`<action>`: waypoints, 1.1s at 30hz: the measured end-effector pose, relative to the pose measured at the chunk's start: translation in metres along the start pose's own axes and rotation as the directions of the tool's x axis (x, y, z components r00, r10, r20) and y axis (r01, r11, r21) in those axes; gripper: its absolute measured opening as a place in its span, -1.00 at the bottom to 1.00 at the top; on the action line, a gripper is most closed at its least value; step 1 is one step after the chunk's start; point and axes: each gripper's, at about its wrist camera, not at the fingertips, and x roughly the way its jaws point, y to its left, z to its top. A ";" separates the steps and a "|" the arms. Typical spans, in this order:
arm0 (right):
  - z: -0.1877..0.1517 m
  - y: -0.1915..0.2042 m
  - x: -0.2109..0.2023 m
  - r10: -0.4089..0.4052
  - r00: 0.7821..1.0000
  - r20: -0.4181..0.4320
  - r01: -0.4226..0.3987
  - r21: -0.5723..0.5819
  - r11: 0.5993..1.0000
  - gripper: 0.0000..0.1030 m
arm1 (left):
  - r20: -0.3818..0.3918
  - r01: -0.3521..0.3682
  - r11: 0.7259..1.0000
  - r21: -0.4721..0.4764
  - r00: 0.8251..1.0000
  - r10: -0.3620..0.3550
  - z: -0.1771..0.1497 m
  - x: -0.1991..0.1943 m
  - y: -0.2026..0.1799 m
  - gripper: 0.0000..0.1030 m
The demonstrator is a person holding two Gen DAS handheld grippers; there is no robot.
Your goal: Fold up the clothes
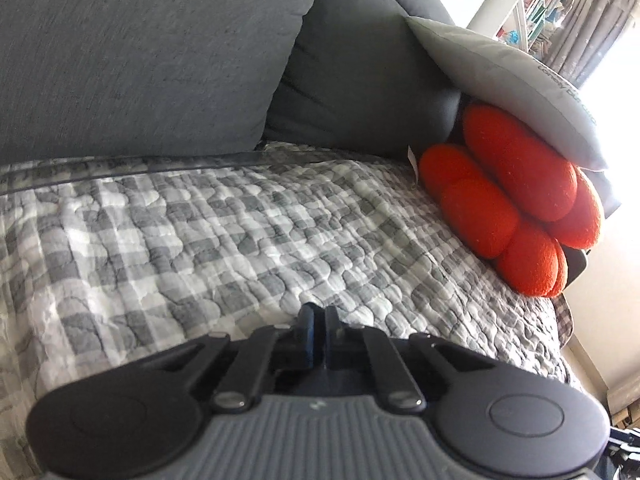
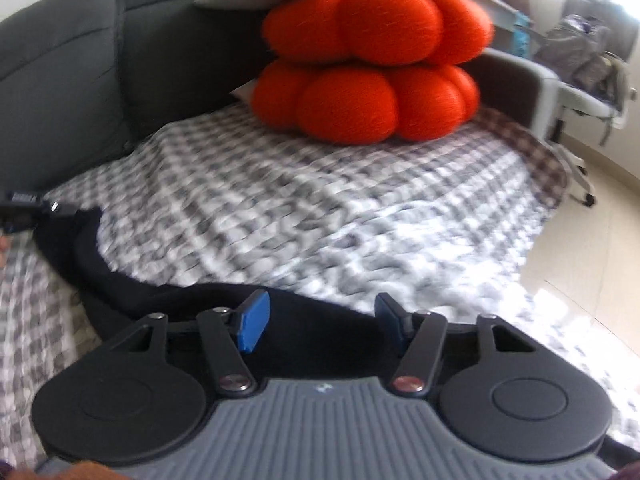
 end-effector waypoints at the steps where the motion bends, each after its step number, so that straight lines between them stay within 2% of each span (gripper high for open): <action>1: -0.003 0.005 0.003 -0.008 1.000 0.004 0.008 -0.019 1.000 0.06 | 0.000 -0.002 1.000 0.003 1.000 0.002 0.000 0.000 0.000 -0.93; 2: -0.006 0.011 0.006 -0.016 1.000 0.008 0.016 -0.037 0.999 0.01 | 0.000 -0.003 1.000 0.008 1.000 0.003 0.001 0.000 0.000 -0.94; 3: -0.009 0.015 0.007 -0.023 1.000 0.017 0.024 -0.047 0.999 -0.17 | 0.001 -0.005 1.000 0.017 1.000 0.005 0.001 -0.002 -0.001 -0.94; 6: -0.012 0.019 0.000 -0.061 0.996 0.072 0.064 -0.030 0.998 -0.86 | 0.026 -0.027 0.998 0.050 0.999 0.026 0.001 -0.005 -0.006 -0.95; 7: -0.013 0.018 -0.003 -0.082 0.992 0.094 0.084 -0.020 0.996 -0.91 | 0.050 -0.043 0.997 0.060 0.998 0.040 0.001 -0.007 -0.008 -0.95; 11: -0.014 0.017 -0.016 -0.164 0.970 0.180 0.161 0.026 0.987 -0.93 | 0.150 -0.093 0.992 0.083 0.985 0.080 0.006 -0.021 -0.013 -0.95; 14: -0.012 0.016 -0.023 -0.210 0.951 0.228 0.204 0.047 0.978 -0.94 | 0.227 -0.123 0.988 0.088 0.969 0.100 0.008 -0.032 -0.016 -0.95; 18: -0.005 0.016 -0.011 -0.233 0.950 0.209 0.235 0.016 0.972 -0.94 | 0.275 -0.189 0.972 0.137 0.950 0.146 0.015 -0.028 -0.023 -0.95; 20: -0.003 0.016 0.001 -0.249 0.953 0.173 0.255 -0.015 0.967 -0.94 | 0.258 -0.219 0.961 0.167 0.951 0.171 0.022 -0.015 -0.024 -0.95; 22: -0.003 0.017 0.012 -0.285 0.948 0.139 0.295 -0.057 0.954 -1.00 | 0.201 -0.217 0.955 0.204 0.964 0.176 0.030 0.006 -0.028 -0.95; 25: -0.003 0.018 0.023 -0.320 0.941 0.105 0.331 -0.102 0.938 -1.00 | 0.171 -0.205 0.941 0.271 0.972 0.162 0.039 0.031 -0.036 -0.94; 27: -0.002 0.019 0.021 -0.320 0.942 0.101 0.331 -0.108 0.938 -0.99 | 0.182 -0.163 0.948 0.274 0.976 0.116 0.039 0.036 -0.035 -0.94; 29: -0.001 0.020 0.019 -0.319 0.942 0.102 0.329 -0.112 0.938 -0.98 | 0.194 -0.122 0.961 0.249 0.978 0.074 0.039 0.034 -0.031 -0.92; 30: 0.000 0.021 0.017 -0.318 0.943 0.102 0.329 -0.114 0.938 -0.87 | 0.199 -0.116 0.969 0.220 0.977 0.072 0.041 0.030 -0.027 -0.90; 31: 0.001 0.021 0.016 -0.315 0.944 0.099 0.324 -0.106 0.940 -0.72 | 0.206 -0.124 0.975 0.186 0.975 0.085 0.043 0.026 -0.023 -0.91; 33: 0.004 0.023 0.011 -0.292 0.952 0.090 0.299 -0.068 0.952 -0.72 | 0.217 -0.148 0.981 0.123 0.969 0.119 0.047 0.015 -0.015 -0.91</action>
